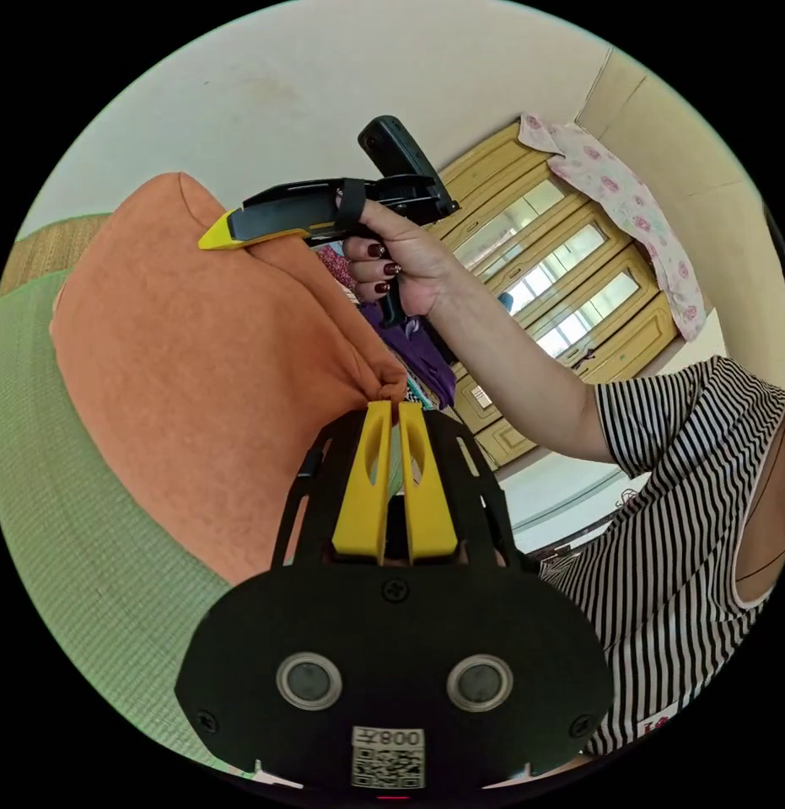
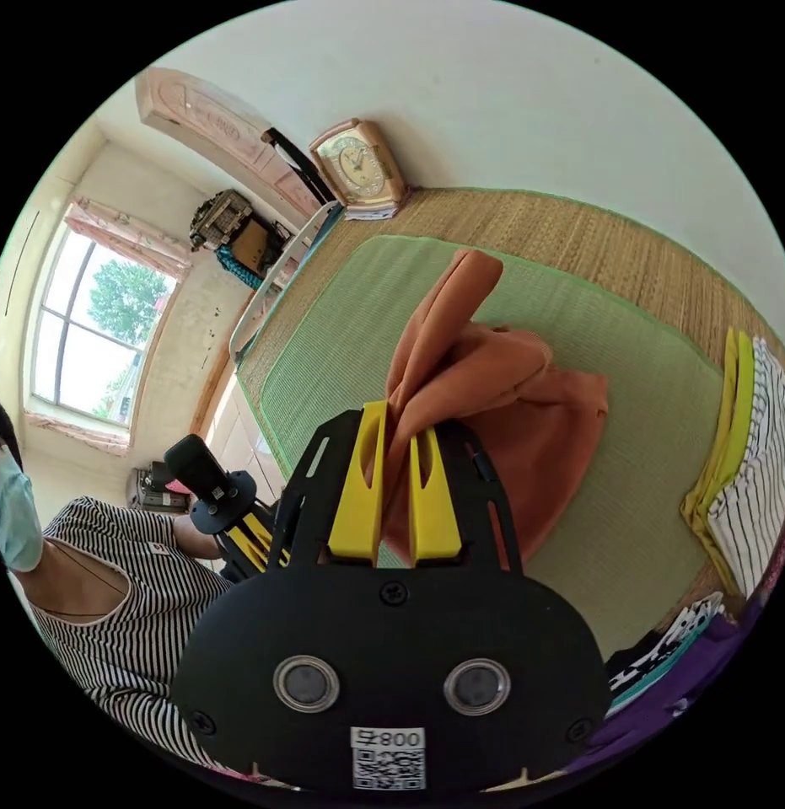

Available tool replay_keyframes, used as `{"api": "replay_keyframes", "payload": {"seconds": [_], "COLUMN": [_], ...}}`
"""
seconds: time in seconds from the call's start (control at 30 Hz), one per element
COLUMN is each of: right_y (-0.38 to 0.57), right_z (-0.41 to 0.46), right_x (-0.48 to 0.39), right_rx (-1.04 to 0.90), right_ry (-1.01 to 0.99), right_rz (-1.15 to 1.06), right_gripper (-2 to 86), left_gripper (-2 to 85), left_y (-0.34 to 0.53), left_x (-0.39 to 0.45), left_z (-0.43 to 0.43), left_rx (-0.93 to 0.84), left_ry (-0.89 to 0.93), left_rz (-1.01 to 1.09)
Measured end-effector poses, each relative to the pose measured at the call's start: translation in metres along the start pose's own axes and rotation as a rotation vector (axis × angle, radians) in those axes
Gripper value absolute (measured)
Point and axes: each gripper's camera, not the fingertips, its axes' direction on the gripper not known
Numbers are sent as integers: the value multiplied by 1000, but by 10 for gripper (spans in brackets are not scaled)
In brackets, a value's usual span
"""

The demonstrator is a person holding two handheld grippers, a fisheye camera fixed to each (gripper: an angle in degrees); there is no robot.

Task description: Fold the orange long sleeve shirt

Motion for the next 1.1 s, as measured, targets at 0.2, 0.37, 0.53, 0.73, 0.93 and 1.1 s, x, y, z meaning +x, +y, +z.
{"api": "replay_keyframes", "payload": {"seconds": [0.2,0.37,0.53,0.73,0.93,1.1], "right_y": [70,102,122,155,183,148], "right_z": [-15,-11,-27,-56,-103,-96], "right_x": [130,195,223,235,197,158], "right_rx": [18,12,41,101,266,261], "right_ry": [-156,-296,-372,-394,-272,-80], "right_rz": [197,274,270,271,206,118], "right_gripper": [8,36,56,37,10,2], "left_gripper": [17,28,38,19,5,3], "left_y": [-31,-39,-44,-52,-50,-50], "left_x": [-18,-30,-20,6,-41,-41], "left_z": [98,149,152,109,126,144], "left_rx": [-186,-268,-197,8,-92,-132], "left_ry": [-7,-65,33,-60,-224,-294], "left_rz": [-87,-172,-153,-110,-226,-226]}}
